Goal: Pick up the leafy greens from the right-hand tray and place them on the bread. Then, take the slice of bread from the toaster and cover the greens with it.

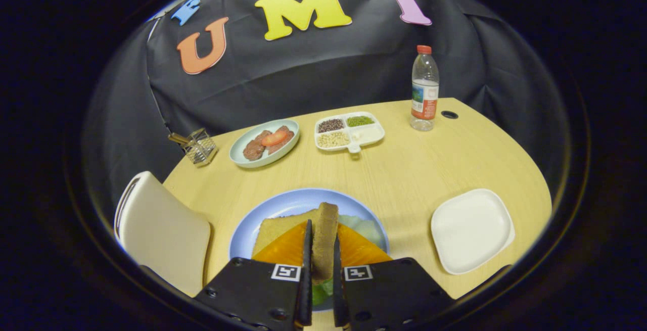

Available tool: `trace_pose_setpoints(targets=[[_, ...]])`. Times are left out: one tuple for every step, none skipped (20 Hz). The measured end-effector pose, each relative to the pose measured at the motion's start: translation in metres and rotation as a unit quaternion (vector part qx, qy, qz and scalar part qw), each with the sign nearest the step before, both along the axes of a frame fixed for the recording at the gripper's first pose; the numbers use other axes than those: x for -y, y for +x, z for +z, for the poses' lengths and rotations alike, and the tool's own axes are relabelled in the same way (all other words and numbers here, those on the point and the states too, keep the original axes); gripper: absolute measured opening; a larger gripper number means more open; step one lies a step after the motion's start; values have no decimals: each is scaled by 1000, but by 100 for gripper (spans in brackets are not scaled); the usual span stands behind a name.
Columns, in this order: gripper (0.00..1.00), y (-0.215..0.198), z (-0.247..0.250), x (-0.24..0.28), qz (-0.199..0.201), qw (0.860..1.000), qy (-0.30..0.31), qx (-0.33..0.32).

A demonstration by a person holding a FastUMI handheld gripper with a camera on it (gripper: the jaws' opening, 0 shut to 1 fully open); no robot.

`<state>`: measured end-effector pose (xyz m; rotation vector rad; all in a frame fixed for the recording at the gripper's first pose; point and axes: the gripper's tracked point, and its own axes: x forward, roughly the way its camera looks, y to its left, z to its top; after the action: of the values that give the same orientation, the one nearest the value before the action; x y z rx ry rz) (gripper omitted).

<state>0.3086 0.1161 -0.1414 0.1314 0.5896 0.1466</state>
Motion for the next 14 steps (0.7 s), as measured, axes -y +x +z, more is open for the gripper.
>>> trace_pose_setpoints(targets=[[17,0,-2,1,0,1000,3,-1],[17,-1,-5,3,-5,1000,0,-2],[26,0,-9,5,-4,1000,-2,-5],[26,0,-11,7,-6,1000,-5,-5],[27,0,-12,8,-8,1000,-6,-4],[32,-1,-12,7,-7,1000,-3,-5],[34,-2,-10,9,-15,1000,-8,-2],[39,-1,-10,13,-20,1000,-15,1],[48,-4,-8,13,-18,1000,-20,1],[56,-7,-7,10,-12,1000,-21,-1],[65,-10,-7,6,-9,1000,-22,-1],[73,-13,-5,4,-7,1000,-22,0],[84,-17,0,1,-4,1000,-24,6],[90,-21,9,0,-5,999,-34,18]])
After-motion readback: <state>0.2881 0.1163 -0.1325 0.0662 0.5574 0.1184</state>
